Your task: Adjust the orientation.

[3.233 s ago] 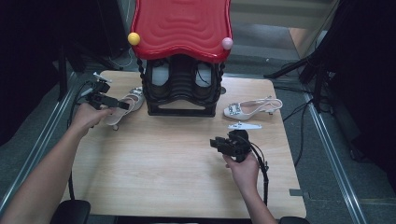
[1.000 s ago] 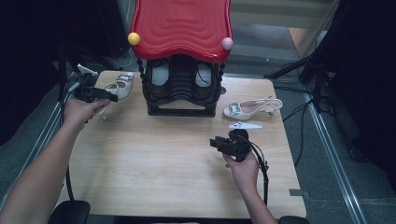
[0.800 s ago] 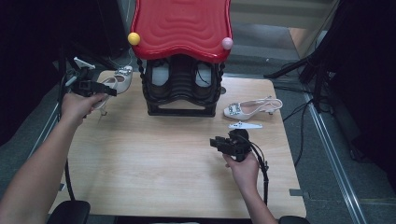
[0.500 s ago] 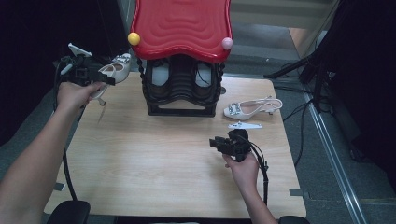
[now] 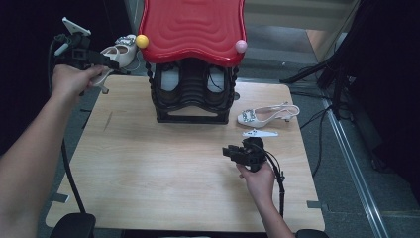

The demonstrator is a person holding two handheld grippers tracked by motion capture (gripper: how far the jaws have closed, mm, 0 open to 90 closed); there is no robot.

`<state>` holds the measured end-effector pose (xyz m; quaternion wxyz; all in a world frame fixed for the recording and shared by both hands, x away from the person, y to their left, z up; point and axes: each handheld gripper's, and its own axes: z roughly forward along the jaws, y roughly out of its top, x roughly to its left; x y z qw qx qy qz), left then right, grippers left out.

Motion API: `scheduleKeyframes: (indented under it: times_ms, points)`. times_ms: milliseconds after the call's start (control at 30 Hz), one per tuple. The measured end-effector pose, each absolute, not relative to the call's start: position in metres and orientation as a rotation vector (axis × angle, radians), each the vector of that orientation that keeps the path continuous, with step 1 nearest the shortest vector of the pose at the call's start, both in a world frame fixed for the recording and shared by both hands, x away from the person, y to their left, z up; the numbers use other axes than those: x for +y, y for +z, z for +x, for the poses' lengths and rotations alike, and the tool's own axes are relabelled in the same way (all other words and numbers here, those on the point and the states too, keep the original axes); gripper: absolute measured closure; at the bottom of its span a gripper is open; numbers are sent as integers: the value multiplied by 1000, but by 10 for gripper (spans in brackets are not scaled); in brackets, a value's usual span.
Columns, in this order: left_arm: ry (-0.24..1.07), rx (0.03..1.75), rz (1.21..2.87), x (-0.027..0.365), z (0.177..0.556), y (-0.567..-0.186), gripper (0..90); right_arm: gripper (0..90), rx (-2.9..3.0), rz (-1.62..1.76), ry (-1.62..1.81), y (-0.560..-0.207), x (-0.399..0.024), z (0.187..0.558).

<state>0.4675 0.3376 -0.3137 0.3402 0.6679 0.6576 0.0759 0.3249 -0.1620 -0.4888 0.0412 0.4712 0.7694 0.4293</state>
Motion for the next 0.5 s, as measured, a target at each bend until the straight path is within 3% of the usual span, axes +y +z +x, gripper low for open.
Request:
scheduleKeyframes:
  times_ms: [500]
  points:
    - [289,1659,1688,326,469,-234,399,685,2359,1443,1311,-489,-161,325]
